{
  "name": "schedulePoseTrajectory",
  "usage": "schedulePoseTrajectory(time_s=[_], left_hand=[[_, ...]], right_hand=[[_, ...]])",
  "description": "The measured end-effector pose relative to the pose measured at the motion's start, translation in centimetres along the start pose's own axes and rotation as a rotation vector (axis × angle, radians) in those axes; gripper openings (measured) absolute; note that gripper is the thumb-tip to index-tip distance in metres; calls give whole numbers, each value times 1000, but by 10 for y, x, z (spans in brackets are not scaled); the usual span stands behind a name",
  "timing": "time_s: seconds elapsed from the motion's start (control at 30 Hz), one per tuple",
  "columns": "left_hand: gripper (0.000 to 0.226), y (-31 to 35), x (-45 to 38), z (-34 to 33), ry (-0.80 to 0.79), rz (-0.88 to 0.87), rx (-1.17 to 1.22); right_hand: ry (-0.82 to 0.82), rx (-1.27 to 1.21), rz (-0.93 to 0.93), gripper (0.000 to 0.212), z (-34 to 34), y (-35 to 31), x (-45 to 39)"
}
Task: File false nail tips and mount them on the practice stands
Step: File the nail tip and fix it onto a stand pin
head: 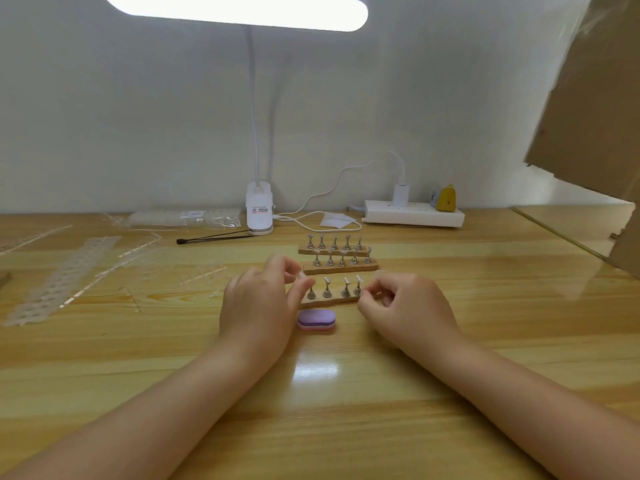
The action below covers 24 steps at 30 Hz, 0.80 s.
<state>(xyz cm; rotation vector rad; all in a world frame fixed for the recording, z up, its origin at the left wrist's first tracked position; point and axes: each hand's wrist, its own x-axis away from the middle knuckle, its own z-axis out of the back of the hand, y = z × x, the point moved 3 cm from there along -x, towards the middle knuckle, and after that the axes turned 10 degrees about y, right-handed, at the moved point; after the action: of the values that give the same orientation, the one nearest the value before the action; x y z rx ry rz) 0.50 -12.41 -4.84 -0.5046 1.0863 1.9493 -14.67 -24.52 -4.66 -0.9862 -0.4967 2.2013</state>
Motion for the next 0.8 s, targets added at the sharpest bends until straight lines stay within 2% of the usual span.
schedulePoseTrajectory(time_s=[0.17, 0.5, 0.8], left_hand=[[20, 2, 3, -3, -16, -12, -28], [13, 7, 6, -4, -126, 12, 68], [13, 8, 6, -5, -156, -10, 86]], right_hand=[[7, 195, 50, 19, -3, 0, -1], [-37, 280, 39, 34, -9, 4, -9], [6, 332, 77, 30, -5, 4, -10]])
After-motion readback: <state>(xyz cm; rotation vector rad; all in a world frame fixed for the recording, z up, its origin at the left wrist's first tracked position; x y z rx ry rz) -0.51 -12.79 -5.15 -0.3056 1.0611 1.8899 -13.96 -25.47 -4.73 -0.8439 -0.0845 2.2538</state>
